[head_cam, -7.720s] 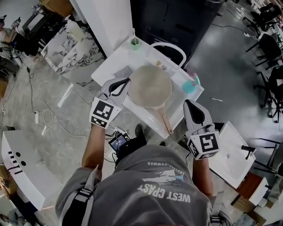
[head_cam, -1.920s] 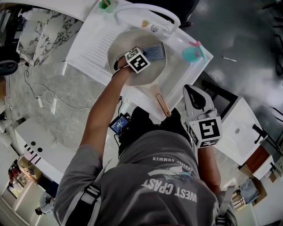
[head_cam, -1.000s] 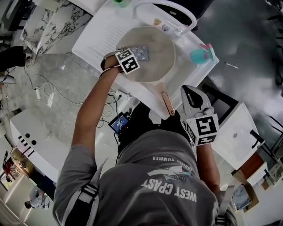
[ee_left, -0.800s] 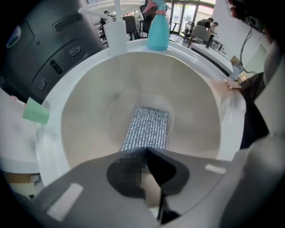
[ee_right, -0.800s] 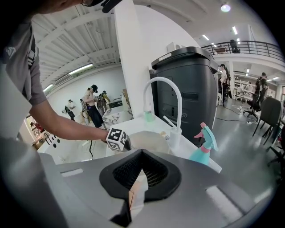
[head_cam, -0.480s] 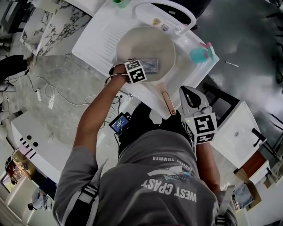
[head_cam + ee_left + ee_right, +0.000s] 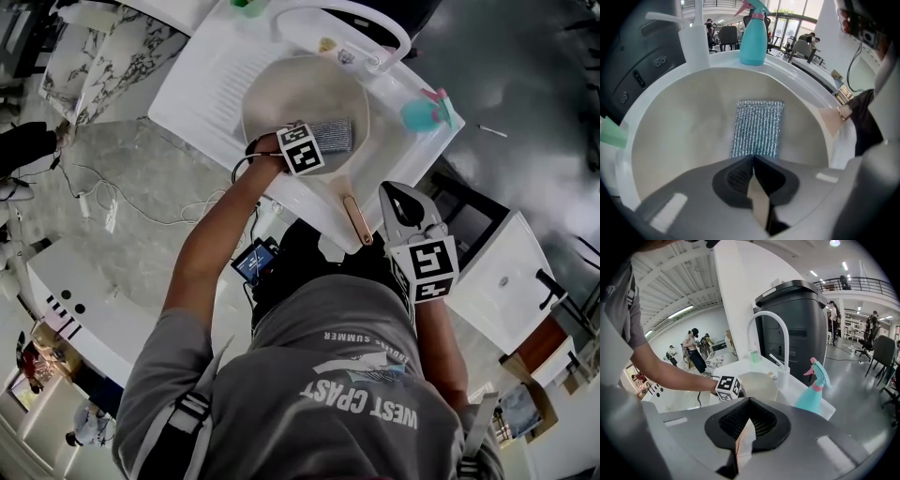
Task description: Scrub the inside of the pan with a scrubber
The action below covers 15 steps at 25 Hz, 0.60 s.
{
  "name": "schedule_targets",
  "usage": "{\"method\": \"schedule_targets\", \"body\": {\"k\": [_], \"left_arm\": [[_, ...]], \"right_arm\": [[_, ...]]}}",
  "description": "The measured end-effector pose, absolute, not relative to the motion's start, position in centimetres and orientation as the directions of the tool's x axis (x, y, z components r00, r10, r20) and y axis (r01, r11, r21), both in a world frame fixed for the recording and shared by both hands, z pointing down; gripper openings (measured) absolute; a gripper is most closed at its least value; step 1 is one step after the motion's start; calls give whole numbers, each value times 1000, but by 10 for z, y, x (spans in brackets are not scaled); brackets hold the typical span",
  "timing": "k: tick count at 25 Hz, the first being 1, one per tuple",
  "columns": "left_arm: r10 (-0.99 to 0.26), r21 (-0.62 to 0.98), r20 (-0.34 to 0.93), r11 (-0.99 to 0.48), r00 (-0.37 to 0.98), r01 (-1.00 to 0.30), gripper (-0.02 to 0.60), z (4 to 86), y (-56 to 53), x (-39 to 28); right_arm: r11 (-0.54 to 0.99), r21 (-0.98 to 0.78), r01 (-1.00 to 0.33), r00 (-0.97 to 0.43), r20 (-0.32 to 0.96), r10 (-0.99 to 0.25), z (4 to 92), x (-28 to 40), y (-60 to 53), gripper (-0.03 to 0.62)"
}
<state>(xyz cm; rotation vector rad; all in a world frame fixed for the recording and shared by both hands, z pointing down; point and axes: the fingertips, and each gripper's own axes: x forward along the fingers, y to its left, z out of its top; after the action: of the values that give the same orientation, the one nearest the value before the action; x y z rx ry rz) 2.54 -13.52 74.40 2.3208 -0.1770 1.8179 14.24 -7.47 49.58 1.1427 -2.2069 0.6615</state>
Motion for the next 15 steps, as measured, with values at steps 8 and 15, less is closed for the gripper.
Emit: {"method": "schedule_targets", "body": {"k": [8, 15], "left_arm": [[-39, 31, 967, -963, 253, -269, 8, 748, -173, 30], [-91, -13, 972, -940, 214, -341, 8, 747, -205, -2]], "right_arm": [[516, -182, -837, -481, 695, -534, 508, 142, -75, 2], [521, -190, -832, -484, 706, -516, 516, 140, -73, 2]]}}
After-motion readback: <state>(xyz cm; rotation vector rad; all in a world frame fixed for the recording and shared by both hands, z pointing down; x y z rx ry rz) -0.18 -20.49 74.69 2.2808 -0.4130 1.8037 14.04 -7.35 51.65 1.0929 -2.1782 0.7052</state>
